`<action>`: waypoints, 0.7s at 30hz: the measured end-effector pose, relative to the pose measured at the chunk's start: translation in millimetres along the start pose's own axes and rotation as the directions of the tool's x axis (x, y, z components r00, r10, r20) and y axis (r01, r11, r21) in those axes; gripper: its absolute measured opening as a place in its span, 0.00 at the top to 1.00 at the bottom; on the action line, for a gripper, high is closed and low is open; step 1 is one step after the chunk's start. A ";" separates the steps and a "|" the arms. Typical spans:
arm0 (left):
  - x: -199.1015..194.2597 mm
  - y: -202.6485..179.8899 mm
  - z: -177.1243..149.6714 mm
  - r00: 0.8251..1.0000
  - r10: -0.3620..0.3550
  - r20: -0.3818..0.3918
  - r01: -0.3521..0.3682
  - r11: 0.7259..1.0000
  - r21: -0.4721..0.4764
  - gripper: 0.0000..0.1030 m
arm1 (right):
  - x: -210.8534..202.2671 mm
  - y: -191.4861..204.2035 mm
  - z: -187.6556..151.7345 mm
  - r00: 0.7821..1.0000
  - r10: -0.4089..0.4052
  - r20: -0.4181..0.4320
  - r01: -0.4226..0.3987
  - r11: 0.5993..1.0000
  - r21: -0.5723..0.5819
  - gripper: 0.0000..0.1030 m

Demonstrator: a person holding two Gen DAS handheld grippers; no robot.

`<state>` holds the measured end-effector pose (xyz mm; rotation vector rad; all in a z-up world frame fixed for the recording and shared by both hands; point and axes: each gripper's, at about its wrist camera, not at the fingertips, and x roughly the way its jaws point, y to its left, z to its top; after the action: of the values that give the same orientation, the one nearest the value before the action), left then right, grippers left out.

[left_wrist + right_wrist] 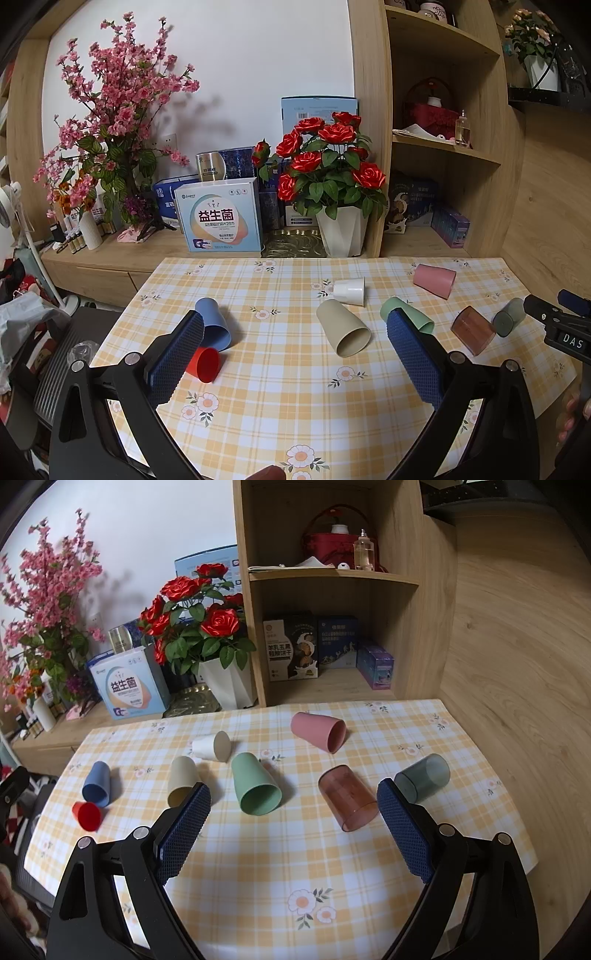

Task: Flip cup upside down

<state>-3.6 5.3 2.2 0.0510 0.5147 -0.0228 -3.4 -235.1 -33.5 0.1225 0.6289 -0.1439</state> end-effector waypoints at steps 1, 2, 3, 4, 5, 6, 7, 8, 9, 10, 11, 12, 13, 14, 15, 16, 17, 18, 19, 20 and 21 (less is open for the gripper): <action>-0.1 0.1 -0.2 1.000 0.000 0.000 0.000 1.000 0.000 0.06 | 0.0 -0.2 -0.1 1.000 0.000 0.000 0.000 1.000 0.000 0.14; 0.0 -0.1 0.0 1.000 0.001 -0.001 -0.001 1.000 0.000 0.06 | 0.0 0.0 -0.5 1.000 0.000 0.001 0.000 1.000 0.000 0.14; 0.0 0.0 -0.1 1.000 0.001 0.000 -0.001 1.000 0.001 0.06 | 0.1 0.1 -0.6 1.000 0.000 0.002 0.000 1.000 0.000 0.14; 0.0 0.2 0.0 1.000 0.000 -0.001 0.000 1.000 0.001 0.06 | 0.0 0.1 -0.5 1.000 0.000 0.001 0.000 1.000 0.000 0.14; -0.1 0.2 0.0 1.000 0.000 -0.001 0.000 1.000 0.001 0.06 | -0.1 0.2 -0.4 1.000 -0.001 0.001 0.001 1.000 0.000 0.14; 0.1 0.1 0.0 1.000 0.001 0.000 -0.001 1.000 0.000 0.06 | -0.1 0.1 -0.5 1.000 -0.001 0.001 0.001 1.000 0.000 0.14; 0.1 0.1 0.0 1.000 0.000 -0.001 0.000 1.000 0.000 0.06 | -0.1 -0.1 -0.7 1.000 0.000 0.001 0.000 1.000 0.000 0.14; 0.0 0.3 -0.2 1.000 0.001 -0.002 -0.001 1.000 0.000 0.06 | -0.1 -0.4 -0.6 1.000 0.000 0.000 0.000 1.000 0.001 0.14; -0.3 0.5 -0.6 1.000 0.002 -0.002 -0.002 1.000 0.000 0.06 | -0.1 -0.2 -0.8 1.000 0.000 0.001 0.000 1.000 0.000 0.14; -1.1 1.0 -1.2 1.000 0.002 -0.002 -0.002 1.000 0.000 0.06 | -0.2 -0.1 -1.0 1.000 -0.001 0.002 0.001 1.000 0.000 0.14; -1.9 1.4 -1.7 1.000 0.002 -0.003 -0.002 1.000 0.000 0.06 | -0.1 -0.2 -0.9 1.000 0.000 0.001 0.000 1.000 0.001 0.14; -0.9 1.1 -1.3 1.000 0.001 -0.002 -0.001 1.000 -0.001 0.06 | -0.2 -0.2 -0.9 1.000 0.000 0.001 0.000 1.000 0.000 0.14; -0.8 0.9 -1.3 1.000 0.001 -0.002 -0.001 1.000 -0.001 0.06 | -0.2 -0.3 -0.9 1.000 0.000 0.001 0.000 1.000 0.000 0.14; -1.0 1.1 -1.5 1.000 0.001 -0.001 -0.001 1.000 -0.001 0.06 | -0.2 -0.4 -0.8 1.000 0.000 0.001 0.000 1.000 0.000 0.14; -0.8 0.9 -1.2 1.000 0.002 -0.001 -0.002 1.000 -0.002 0.06 | -0.3 -0.4 -1.0 1.000 0.000 0.001 0.000 1.000 0.000 0.14; -0.8 0.8 -0.7 1.000 0.002 -0.001 -0.002 1.000 -0.003 0.06 | -0.4 -0.6 -0.9 1.000 0.000 0.000 0.000 1.000 0.000 0.14; -1.5 1.2 -0.8 1.000 -0.001 0.000 0.001 1.000 -0.005 0.06 | -0.3 -0.6 -1.0 1.000 0.001 0.001 -0.001 1.000 0.000 0.14; -2.0 1.4 -0.9 1.000 -0.002 0.000 0.002 1.000 -0.006 0.06 | -0.3 -0.5 -1.2 1.000 0.001 0.001 -0.001 1.000 0.001 0.14; -2.5 1.4 -1.2 1.000 -0.001 0.001 0.001 1.000 -0.006 0.06 | -0.4 -0.4 -1.4 1.000 0.000 0.001 0.000 1.000 0.001 0.14; -3.2 1.3 -1.2 1.000 0.000 0.002 0.000 1.000 -0.005 0.06 | -0.4 -0.4 -1.4 1.000 0.001 0.001 -0.001 1.000 0.001 0.14; -3.8 1.6 -1.3 1.000 -0.001 0.003 0.001 1.000 -0.006 0.06 | -0.4 -0.3 -1.3 1.000 0.001 0.001 -0.001 1.000 0.001 0.14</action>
<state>-7.5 7.1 3.0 0.0450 0.5122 -0.0220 -4.5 -235.2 -34.4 0.1236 0.6277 -0.1435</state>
